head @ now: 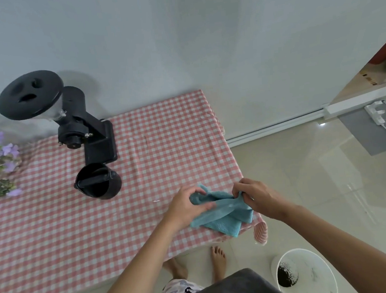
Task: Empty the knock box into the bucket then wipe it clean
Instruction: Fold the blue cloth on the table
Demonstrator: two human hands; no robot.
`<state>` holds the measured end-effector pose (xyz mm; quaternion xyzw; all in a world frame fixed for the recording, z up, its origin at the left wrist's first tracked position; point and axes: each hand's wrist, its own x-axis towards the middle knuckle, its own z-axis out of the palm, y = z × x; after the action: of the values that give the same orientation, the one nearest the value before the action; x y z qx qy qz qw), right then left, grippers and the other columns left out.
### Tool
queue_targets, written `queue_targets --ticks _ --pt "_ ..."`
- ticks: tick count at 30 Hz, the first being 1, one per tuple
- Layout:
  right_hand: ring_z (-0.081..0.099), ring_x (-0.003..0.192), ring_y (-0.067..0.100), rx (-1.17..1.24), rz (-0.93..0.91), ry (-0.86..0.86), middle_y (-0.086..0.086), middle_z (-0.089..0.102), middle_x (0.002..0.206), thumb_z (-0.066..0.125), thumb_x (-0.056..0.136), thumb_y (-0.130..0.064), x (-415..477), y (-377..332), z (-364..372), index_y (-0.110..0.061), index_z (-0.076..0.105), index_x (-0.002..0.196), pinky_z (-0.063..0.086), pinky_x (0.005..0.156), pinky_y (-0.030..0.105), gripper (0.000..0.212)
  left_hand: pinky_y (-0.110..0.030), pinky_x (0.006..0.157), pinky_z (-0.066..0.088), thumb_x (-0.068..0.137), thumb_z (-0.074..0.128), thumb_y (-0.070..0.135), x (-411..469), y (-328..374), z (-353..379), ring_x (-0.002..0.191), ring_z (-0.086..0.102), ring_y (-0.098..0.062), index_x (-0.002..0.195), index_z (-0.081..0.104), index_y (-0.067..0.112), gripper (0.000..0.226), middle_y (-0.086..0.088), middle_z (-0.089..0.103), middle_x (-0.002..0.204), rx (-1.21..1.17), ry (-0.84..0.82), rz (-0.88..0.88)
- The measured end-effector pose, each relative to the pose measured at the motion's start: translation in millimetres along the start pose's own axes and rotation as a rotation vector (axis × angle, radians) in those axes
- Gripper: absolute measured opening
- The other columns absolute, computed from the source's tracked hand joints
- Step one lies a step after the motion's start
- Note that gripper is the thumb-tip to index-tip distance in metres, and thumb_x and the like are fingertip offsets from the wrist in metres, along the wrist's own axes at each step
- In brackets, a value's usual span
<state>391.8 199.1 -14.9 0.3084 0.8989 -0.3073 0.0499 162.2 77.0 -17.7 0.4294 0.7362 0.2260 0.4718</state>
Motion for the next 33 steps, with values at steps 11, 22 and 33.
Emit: queue_targets --ticks 11,22,33 --pt "0.055 0.086 0.012 0.009 0.077 -0.003 -0.002 0.068 0.103 0.051 0.095 -0.009 1 5 -6 -0.017 0.07 0.105 0.043 0.078 0.019 0.023 -0.044 0.113 0.041 0.084 0.078 0.044 -2 7 7 0.138 0.047 -0.025 0.113 0.059 0.031 0.037 0.004 0.03 0.165 0.659 -0.138 0.293" --pt "0.059 0.084 0.01 0.026 0.033 0.015 -0.007 0.067 0.096 0.057 0.09 -0.025 9 -19 -18 -0.022 0.072 0.101 0.053 0.083 0.028 0.018 -0.047 0.114 0.025 0.076 0.04 0.091 2 25 36 0.117 0.05 -0.016 0.115 0.066 0.032 0.076 0.01 0.061 0.114 0.729 0.11 0.338" --pt "0.06 0.083 0.01 -0.006 -0.04 0.012 -0.008 0.065 0.094 0.06 0.093 -0.026 9 -25 -39 -0.022 0.074 0.101 0.054 0.079 0.028 0.017 -0.054 0.107 0.037 0.087 0.053 0.05 3 17 27 0.082 0.063 -0.015 0.097 0.071 0.022 0.035 0.005 0.061 0.098 0.659 0.266 0.461"
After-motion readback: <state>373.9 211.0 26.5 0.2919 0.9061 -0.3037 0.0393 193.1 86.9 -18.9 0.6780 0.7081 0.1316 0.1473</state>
